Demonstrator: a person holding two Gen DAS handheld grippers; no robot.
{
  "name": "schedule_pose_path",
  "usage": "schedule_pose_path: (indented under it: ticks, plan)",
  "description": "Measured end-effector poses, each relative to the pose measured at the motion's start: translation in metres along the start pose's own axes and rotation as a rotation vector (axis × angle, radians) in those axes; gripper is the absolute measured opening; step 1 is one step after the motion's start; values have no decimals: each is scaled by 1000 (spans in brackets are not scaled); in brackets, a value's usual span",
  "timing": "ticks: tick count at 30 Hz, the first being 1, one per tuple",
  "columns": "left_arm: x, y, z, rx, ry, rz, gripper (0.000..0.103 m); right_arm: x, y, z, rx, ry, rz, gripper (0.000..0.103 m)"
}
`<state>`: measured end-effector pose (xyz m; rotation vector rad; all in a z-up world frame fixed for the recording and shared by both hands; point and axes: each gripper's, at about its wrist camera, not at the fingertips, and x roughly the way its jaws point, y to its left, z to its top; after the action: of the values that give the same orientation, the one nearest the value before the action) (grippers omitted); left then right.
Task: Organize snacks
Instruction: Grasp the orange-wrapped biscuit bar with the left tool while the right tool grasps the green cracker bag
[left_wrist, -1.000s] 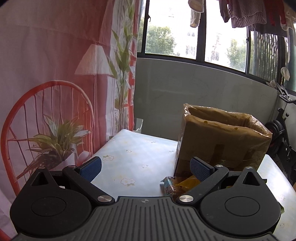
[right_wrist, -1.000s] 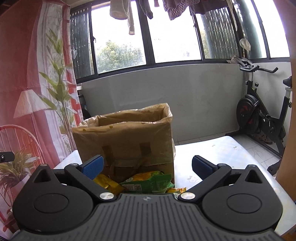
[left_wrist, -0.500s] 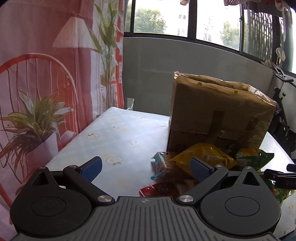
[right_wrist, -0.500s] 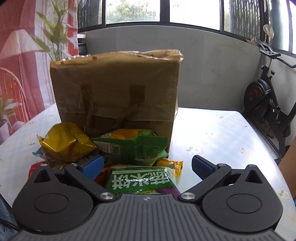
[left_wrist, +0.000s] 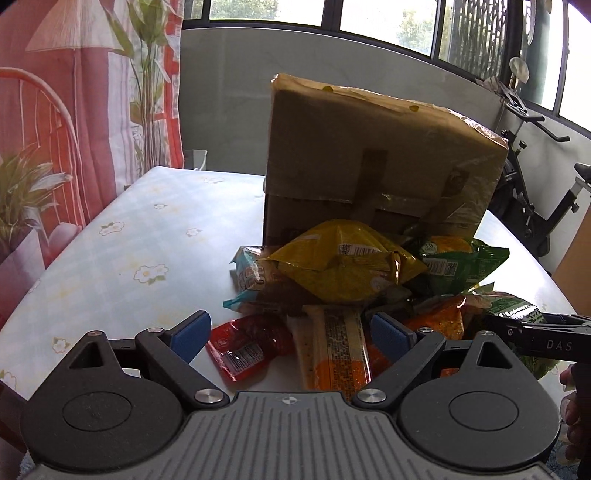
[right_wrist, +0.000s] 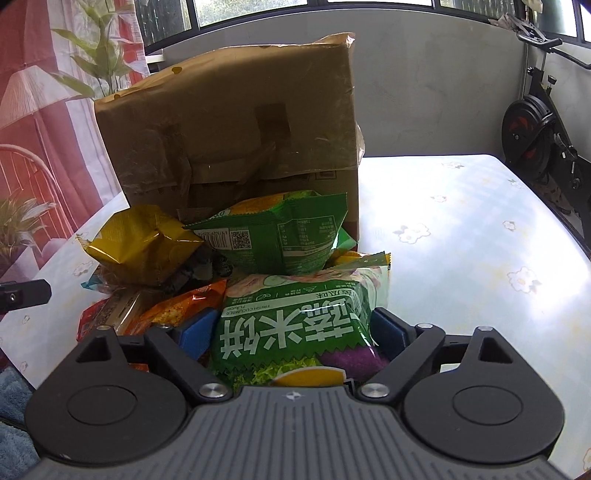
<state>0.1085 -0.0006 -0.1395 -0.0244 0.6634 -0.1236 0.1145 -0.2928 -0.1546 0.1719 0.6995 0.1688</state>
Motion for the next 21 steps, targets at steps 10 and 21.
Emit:
schedule_pose_path:
  ticks: [10, 21]
  plan:
    - [35, -13, -2, -16, 83, -38, 89, 3, 2, -4, -8, -3, -10, 84]
    - [69, -29, -10, 11, 151, -63, 69, 2, 1, -7, -21, -26, -19, 79]
